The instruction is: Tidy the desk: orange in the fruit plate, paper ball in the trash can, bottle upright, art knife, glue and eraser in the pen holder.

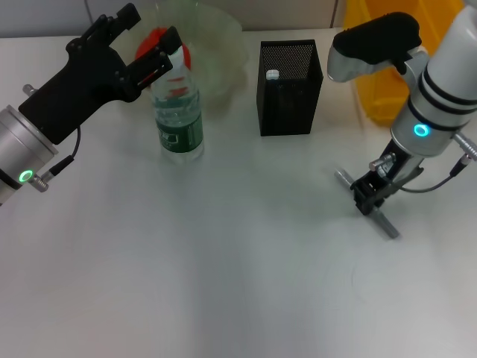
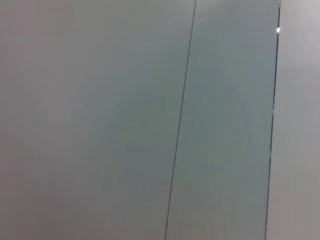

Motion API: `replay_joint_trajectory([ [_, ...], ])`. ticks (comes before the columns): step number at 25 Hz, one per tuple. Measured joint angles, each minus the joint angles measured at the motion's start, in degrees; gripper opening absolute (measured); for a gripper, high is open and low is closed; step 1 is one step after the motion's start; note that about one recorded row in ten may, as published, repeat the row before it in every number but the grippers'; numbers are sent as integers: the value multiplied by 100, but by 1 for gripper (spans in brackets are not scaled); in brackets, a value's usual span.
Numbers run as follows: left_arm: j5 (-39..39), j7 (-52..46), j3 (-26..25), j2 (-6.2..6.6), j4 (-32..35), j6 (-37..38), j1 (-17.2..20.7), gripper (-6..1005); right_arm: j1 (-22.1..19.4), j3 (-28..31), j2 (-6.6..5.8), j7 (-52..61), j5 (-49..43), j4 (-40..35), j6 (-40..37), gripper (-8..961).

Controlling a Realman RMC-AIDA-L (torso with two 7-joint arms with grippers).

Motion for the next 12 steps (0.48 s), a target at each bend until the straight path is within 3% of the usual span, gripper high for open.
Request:
replay_joint_trajectory([
  [5, -4, -1, -4, 0, 3, 14, 4, 813, -333, 73, -11, -50, 154, -982, -238, 145],
  [9, -6, 0, -5, 0, 0, 15, -11, 813, -841, 671, -26, -648, 918, -2369, -447, 143],
  [12, -7, 1, -9, 0, 0, 15, -9, 813, -1070, 873, -24, -937, 1284, -2732, -276, 142],
])
